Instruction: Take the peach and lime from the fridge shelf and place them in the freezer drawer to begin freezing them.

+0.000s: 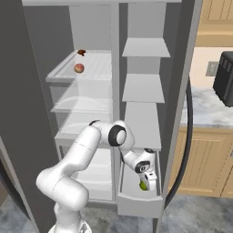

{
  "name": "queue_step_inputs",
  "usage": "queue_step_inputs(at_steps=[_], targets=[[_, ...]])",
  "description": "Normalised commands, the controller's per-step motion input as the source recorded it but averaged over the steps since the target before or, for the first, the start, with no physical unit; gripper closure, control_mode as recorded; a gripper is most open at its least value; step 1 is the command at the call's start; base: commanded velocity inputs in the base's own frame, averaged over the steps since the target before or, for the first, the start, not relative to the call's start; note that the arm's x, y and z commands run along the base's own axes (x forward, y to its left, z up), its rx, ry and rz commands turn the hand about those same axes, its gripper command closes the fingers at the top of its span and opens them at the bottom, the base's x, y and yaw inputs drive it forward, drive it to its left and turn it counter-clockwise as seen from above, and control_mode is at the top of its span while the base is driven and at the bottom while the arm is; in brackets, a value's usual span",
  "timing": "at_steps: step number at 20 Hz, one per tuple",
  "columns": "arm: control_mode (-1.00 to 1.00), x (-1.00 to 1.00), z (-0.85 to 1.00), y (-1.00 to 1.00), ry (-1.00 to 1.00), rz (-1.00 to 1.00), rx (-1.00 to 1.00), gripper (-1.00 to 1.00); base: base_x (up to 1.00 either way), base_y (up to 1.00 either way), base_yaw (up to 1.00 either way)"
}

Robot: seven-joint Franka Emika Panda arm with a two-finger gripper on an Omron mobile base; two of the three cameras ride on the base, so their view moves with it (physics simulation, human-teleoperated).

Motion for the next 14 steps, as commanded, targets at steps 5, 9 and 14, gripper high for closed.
queue_step_inputs(at_steps=[5, 9, 14], targets=[[-1.00, 0.00, 0.13, 0.00, 0.00, 0.00, 0.01, -1.00, 0.00, 0.00, 0.00], [-1.00, -0.10, 0.71, 0.06, -0.07, -0.03, 0.01, -1.00, 0.00, 0.00, 0.00], [-1.00, -0.27, 0.99, 0.30, -0.15, -0.02, 0.00, -1.00, 0.00, 0.00, 0.00]])
